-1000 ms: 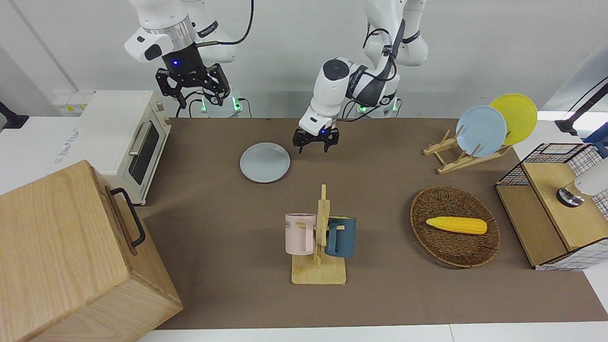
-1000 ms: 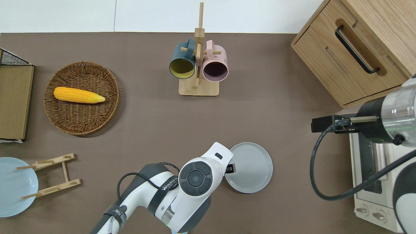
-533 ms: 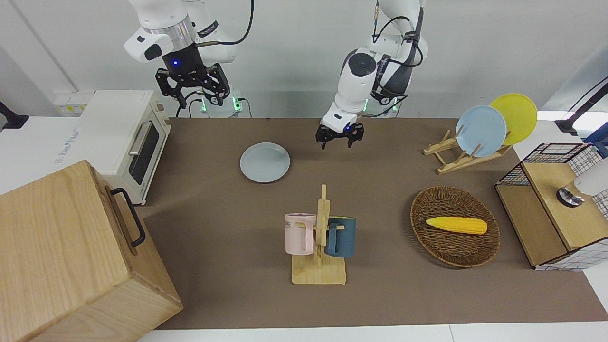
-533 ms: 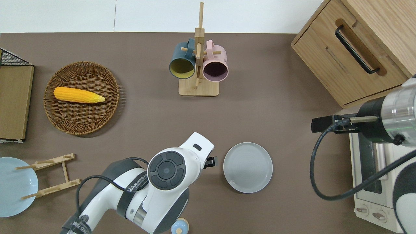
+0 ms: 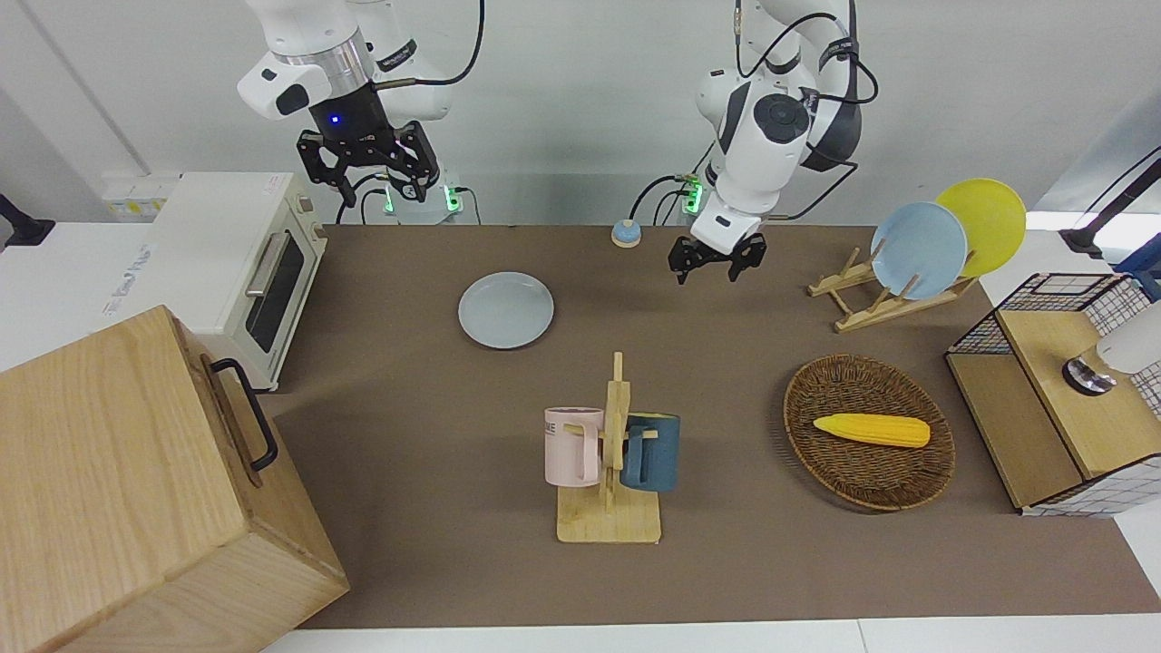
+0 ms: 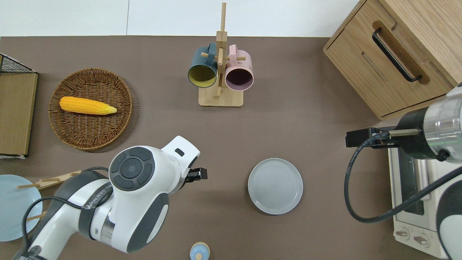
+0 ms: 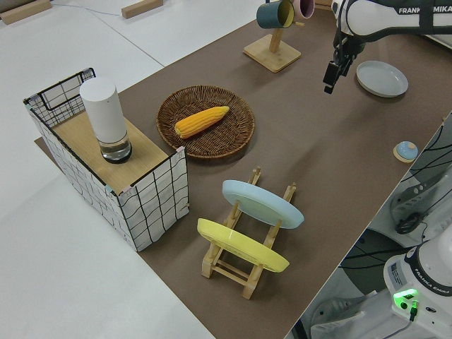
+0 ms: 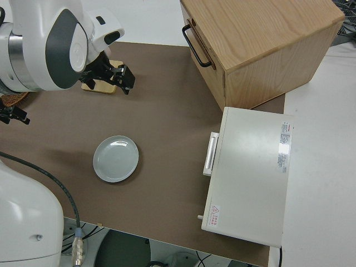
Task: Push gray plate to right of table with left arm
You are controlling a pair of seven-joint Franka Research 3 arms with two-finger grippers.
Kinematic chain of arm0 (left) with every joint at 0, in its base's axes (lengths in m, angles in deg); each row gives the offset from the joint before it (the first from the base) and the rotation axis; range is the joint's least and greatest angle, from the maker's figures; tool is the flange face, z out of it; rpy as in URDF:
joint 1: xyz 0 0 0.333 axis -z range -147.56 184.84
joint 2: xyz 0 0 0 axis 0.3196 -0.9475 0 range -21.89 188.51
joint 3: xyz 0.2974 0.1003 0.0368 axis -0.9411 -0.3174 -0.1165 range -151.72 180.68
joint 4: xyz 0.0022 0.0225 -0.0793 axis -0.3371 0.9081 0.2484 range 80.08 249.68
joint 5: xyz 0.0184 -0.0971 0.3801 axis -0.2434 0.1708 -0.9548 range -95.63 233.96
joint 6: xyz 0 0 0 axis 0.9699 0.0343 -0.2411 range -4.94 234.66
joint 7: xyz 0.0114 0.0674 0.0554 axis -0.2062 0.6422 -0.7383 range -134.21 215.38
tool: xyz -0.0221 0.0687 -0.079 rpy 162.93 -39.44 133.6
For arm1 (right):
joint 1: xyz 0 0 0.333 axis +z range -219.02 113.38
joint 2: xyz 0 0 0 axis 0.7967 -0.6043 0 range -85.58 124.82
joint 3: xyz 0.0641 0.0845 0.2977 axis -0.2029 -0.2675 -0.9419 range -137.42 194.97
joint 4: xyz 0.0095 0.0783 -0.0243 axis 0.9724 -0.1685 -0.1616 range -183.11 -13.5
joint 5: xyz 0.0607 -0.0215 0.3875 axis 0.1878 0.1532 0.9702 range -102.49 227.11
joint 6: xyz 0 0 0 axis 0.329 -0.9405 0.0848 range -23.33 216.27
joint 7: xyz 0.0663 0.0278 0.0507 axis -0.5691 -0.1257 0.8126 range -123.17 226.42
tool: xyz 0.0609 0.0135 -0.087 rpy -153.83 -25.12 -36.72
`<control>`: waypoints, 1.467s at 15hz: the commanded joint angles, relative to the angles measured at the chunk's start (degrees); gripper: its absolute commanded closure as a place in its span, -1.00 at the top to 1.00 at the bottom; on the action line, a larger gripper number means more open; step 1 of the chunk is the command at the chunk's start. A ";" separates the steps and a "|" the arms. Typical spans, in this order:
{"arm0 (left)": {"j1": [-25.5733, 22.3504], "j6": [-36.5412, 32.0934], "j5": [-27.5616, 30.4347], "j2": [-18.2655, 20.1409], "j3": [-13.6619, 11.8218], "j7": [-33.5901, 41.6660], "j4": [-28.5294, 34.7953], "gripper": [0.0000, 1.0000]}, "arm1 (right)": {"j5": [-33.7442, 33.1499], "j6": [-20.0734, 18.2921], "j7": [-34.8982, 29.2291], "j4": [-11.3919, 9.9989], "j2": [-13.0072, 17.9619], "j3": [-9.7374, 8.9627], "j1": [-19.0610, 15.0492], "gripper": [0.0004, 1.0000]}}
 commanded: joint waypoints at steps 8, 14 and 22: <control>-11.59 -12.21 -0.72 6.26 -3.89 15.88 -7.17 0.99 | 0.92 -0.31 -0.12 0.83 -0.36 -0.15 -0.37 0.99; -11.94 -18.81 -2.20 5.30 -5.38 15.97 -15.00 0.98 | 0.92 -0.31 -0.12 0.83 -0.36 -0.15 -0.37 0.99; -12.03 -28.82 -2.74 2.93 -5.92 16.32 -25.02 0.99 | 0.92 -0.31 -0.12 0.83 -0.36 -0.15 -0.37 0.99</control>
